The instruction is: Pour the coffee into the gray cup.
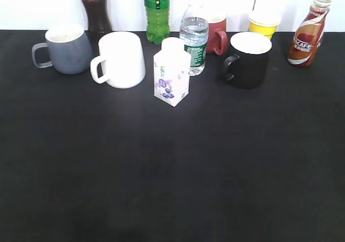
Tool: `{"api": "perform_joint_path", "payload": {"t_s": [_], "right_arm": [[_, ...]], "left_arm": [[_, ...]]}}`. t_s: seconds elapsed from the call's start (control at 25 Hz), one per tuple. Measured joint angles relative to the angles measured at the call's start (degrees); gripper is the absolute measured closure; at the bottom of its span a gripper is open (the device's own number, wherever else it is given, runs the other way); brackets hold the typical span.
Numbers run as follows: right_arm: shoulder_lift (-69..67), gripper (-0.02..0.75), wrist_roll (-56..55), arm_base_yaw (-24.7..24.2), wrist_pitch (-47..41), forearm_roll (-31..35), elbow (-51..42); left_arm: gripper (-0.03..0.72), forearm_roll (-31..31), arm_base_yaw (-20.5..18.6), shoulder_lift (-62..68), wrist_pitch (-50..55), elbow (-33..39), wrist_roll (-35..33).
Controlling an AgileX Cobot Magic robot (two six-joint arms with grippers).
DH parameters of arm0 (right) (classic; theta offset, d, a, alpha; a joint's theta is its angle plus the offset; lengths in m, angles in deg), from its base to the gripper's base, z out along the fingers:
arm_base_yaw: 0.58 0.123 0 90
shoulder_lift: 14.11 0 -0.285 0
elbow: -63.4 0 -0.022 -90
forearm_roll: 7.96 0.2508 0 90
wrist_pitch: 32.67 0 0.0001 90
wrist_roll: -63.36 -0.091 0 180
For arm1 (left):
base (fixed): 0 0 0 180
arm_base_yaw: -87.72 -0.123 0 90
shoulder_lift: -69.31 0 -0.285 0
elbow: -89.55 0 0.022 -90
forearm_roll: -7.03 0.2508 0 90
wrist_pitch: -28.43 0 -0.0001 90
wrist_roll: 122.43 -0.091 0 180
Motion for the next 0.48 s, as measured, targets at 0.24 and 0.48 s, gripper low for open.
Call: {"api": "perform_joint_path", "payload": {"t_s": [0.24,0.48], "right_arm": [[0.0,0.174,0.0,0.0,0.0,0.0,0.0],[0.0,0.174,0.0,0.0,0.0,0.0,0.0]], "left_arm": [[0.232,0.0,0.0,0.0,0.0,0.0,0.0],[0.239,0.0,0.0,0.0,0.0,0.0,0.0]]}}
